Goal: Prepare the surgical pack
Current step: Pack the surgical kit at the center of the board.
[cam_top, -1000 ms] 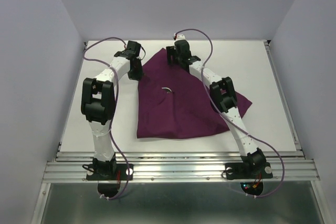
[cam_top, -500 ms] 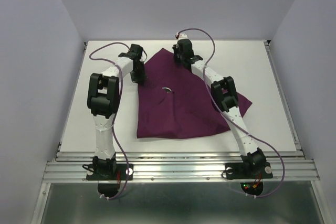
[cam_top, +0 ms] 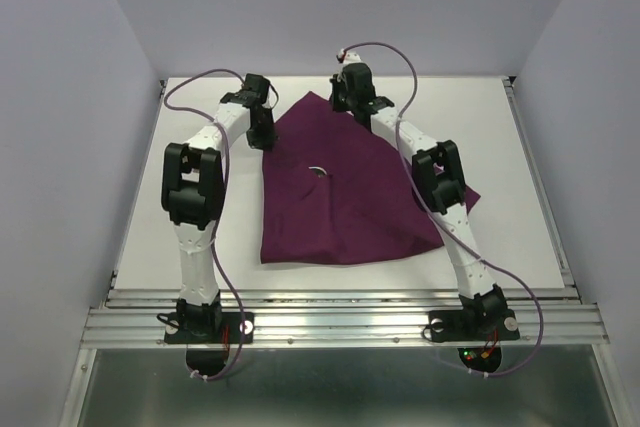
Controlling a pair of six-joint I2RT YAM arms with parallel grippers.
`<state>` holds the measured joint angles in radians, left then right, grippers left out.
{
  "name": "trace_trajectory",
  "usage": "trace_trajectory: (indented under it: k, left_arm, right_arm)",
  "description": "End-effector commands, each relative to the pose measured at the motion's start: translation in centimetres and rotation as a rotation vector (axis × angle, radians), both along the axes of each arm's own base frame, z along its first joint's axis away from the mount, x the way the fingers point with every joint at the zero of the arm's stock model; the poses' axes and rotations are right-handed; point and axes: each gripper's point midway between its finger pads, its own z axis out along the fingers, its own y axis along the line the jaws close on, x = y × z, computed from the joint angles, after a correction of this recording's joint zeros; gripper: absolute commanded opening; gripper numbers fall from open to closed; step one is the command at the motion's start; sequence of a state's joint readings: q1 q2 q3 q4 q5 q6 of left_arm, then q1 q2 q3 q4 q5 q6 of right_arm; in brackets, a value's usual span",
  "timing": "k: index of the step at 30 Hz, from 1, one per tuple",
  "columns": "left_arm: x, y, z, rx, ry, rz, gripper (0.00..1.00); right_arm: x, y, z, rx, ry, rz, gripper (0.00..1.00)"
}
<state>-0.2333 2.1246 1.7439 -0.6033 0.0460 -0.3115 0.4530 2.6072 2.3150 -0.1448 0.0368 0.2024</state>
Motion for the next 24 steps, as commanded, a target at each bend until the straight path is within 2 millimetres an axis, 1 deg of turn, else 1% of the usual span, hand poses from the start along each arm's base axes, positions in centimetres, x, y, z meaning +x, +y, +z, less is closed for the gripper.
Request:
trace_trajectory:
  k: [1,2,4,5,7,8,9,11,12,13,15,18,19,20,22,24]
  left_arm:
    - [1.3,0.7,8.9,-0.019,-0.187,0.009,0.00]
    - [1.2,0.8,9.7,-0.022,-0.202,0.014,0.00]
    - [1.1,0.9,10.3,-0.026,-0.212,0.018,0.00]
    - [0.9,0.9,11.1,-0.031,-0.225,0.017,0.00]
    - [0.8,1.0,11.8,-0.037,-0.238,0.024,0.00]
    - [0.6,1.0,12.6,-0.043,-0.252,0.026,0.00]
    - [0.5,1.1,12.8,-0.044,-0.256,0.031,0.00]
    - [0.2,1.3,14.0,-0.053,-0.278,0.041,0.00]
    - [0.1,1.5,14.3,-0.057,-0.285,0.044,0.00]
    - [-0.4,1.6,14.8,-0.061,-0.294,0.052,0.00]
    - [-0.7,1.8,15.0,-0.069,-0.301,0.057,0.04]
    - [-1.4,2.0,15.0,-0.085,-0.301,0.061,0.06]
    - [-1.8,2.0,14.5,-0.085,-0.288,0.063,0.06]
    - [-1.8,2.0,14.5,-0.088,-0.291,0.063,0.06]
    - [-2.0,2.1,13.9,-0.085,-0.280,0.065,0.06]
    - [-2.1,2.2,12.8,-0.080,-0.253,0.069,0.04]
  right_arm:
    - [0.5,0.3,10.5,0.088,-0.182,0.002,0.01]
    - [0.6,-0.2,9.3,0.054,-0.162,-0.017,0.04]
    - [1.0,-0.5,9.0,0.032,-0.160,-0.036,0.11]
    - [1.2,-0.8,7.7,0.010,-0.145,-0.052,0.20]
    - [1.3,-1.2,6.0,-0.032,-0.117,-0.061,0.32]
    - [1.6,-1.3,6.5,-0.035,-0.127,-0.068,0.42]
    - [1.9,-1.6,4.8,-0.061,-0.109,-0.082,0.48]
    - [2.0,-1.8,4.0,-0.081,-0.098,-0.089,0.59]
    - [2.1,-1.9,3.1,-0.094,-0.090,-0.090,0.61]
    - [2.1,-1.9,2.7,-0.098,-0.085,-0.091,0.63]
    - [2.2,-2.1,2.0,-0.115,-0.081,-0.098,0.69]
    - [2.1,-2.3,0.6,-0.135,-0.062,-0.099,0.71]
    - [2.1,-2.4,-0.1,-0.147,-0.052,-0.099,0.71]
    - [2.0,-2.4,-0.2,-0.150,-0.048,-0.100,0.72]
    - [1.9,-2.4,-0.7,-0.154,-0.040,-0.096,0.72]
    - [1.9,-2.3,-1.2,-0.155,-0.032,-0.088,0.71]
